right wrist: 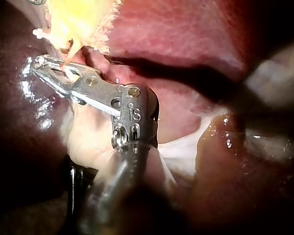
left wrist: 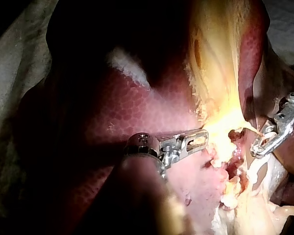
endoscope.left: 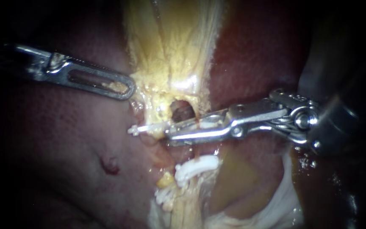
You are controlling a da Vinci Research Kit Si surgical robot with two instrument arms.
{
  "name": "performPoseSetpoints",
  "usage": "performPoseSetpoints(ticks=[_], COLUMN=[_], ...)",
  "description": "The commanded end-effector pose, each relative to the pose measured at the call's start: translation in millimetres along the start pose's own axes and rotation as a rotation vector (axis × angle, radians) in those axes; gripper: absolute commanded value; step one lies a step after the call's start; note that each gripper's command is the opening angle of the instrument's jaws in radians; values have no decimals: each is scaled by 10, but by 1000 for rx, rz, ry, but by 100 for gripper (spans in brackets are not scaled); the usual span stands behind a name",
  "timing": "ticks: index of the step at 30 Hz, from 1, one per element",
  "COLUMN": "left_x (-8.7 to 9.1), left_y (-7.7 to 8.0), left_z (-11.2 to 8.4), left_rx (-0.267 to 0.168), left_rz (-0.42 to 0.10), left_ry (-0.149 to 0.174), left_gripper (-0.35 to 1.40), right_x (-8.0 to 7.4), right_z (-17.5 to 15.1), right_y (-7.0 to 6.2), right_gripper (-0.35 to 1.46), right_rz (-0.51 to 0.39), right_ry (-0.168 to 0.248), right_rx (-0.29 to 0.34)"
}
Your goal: Clipping third clip right tube
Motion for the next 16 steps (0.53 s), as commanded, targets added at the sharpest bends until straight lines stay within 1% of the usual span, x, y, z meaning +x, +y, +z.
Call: performPoseSetpoints(ticks=[1, 16], left_x=[0, 0], left_y=[0, 0], left_z=[0, 0], left_rx=[0, 0], left_rz=[0, 0], left_ry=[0, 0], left_gripper=[-35, -35], right_x=[-2, -5], right_z=[1, -2], right_y=[1, 7], right_gripper=[-35, -35], right_rz=[0, -1], right_ry=[-2, -5], right_rx=[2, 0])
